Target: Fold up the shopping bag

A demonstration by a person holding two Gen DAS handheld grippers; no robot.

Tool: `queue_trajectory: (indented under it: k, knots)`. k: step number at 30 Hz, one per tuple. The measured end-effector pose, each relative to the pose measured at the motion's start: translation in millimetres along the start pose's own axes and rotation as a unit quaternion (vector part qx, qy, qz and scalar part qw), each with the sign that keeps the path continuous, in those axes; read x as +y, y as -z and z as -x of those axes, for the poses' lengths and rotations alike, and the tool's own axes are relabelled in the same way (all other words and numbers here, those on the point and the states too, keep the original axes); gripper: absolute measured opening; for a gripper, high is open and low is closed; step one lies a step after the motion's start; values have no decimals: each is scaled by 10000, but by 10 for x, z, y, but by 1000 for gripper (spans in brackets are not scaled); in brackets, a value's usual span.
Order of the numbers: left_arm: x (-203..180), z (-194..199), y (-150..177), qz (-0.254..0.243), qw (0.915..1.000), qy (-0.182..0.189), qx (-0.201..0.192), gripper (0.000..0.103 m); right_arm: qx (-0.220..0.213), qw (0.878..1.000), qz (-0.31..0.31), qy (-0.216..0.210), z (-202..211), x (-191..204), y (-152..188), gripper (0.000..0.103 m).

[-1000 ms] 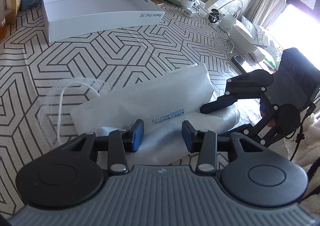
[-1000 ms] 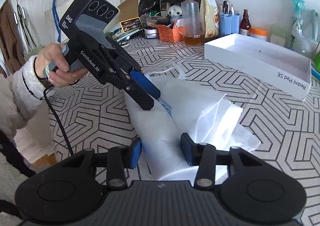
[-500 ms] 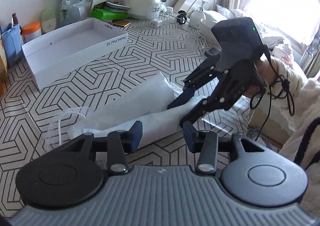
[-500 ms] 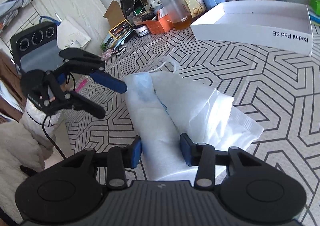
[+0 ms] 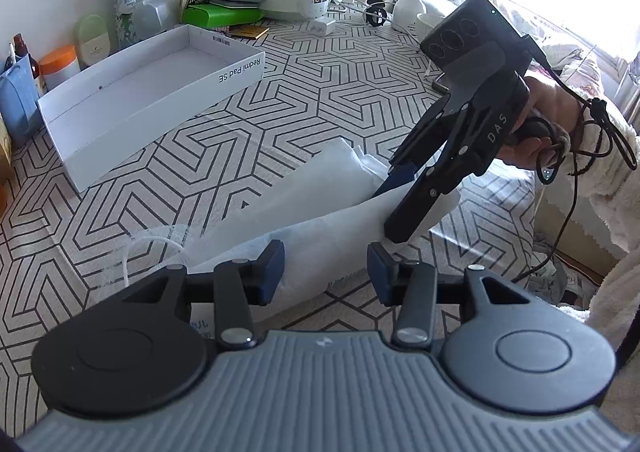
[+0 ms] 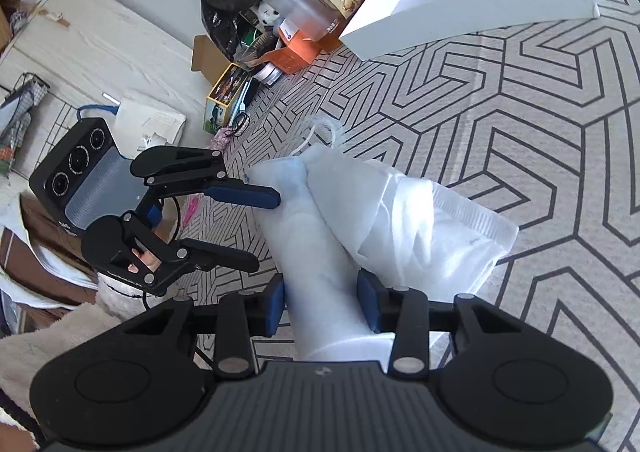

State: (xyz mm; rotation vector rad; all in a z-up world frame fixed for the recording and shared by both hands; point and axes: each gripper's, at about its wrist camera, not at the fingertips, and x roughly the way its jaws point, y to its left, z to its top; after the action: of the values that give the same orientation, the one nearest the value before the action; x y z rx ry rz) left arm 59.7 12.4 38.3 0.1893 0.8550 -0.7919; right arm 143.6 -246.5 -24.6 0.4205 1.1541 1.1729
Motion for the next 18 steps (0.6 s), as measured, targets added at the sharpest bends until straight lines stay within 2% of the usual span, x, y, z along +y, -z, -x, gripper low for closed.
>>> queue_trajectory:
  k: [9,12,16,18]
  knots:
    - [285,-202,-59,657,9972,361,72,47,-1,9961,-763,-438,-35,-290,-83,35]
    - [333,-246,-49,758,9962,424,86,47,-73,9961,-780,-400,-31,-279,-67,34]
    - [325,-271,-35,746,9963,408,96,47,-512,9982,-298,-31,13,-94,72,36]
    - [329,-279,-27,752,9962,419,102,47,-951,9943,203,438,36,107,225,40]
